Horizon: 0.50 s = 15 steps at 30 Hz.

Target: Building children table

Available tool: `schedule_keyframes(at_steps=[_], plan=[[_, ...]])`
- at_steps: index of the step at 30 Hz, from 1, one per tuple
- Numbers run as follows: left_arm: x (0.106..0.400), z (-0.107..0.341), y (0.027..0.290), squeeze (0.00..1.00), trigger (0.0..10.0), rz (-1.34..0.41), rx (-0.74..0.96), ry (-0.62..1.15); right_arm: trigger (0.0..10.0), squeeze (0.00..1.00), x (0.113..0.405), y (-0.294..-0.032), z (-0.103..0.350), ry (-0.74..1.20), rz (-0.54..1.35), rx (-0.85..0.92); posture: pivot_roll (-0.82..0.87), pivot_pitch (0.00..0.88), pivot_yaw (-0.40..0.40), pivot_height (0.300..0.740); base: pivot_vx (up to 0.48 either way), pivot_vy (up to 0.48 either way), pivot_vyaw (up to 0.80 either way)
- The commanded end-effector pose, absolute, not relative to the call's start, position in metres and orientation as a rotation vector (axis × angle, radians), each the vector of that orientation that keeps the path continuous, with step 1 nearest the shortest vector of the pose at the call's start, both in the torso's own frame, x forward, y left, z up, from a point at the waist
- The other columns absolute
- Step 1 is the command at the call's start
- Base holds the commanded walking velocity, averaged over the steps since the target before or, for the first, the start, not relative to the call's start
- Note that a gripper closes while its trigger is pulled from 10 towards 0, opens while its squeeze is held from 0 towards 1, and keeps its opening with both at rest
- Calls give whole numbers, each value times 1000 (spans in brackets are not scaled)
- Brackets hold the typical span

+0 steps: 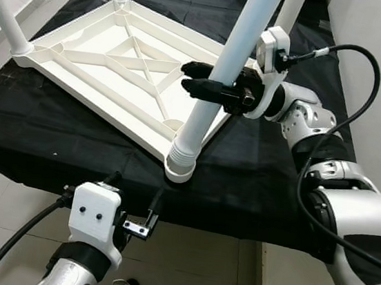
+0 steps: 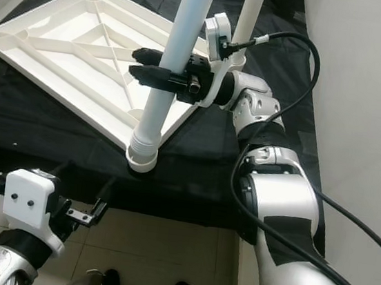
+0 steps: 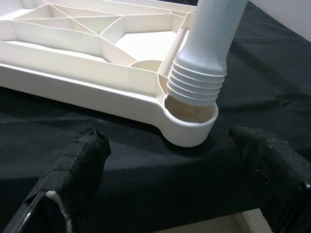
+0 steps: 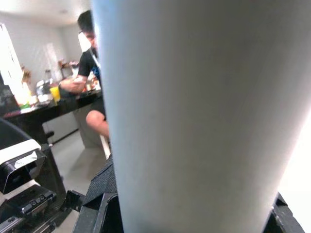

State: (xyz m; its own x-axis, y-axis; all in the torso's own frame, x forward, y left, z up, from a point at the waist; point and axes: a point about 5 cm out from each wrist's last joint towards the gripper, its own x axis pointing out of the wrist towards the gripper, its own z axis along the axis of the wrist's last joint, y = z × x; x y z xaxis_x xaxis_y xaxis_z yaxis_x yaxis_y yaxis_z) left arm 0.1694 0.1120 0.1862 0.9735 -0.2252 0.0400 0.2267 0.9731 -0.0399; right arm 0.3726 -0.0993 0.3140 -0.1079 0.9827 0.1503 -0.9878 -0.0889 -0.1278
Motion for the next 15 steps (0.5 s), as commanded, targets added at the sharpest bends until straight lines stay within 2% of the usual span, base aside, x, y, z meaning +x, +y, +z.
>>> schedule_keyframes(at_steps=[1,15], plan=[[166,186,112,0,10000,-225,-37,-23,10000,0,372,-95,299,-152,1691,23,112,290,-10,740,0,0,0],[166,188,111,0,10000,-221,-32,-25,10000,0,367,-80,295,-149,1756,13,109,274,-15,740,0,0,0]])
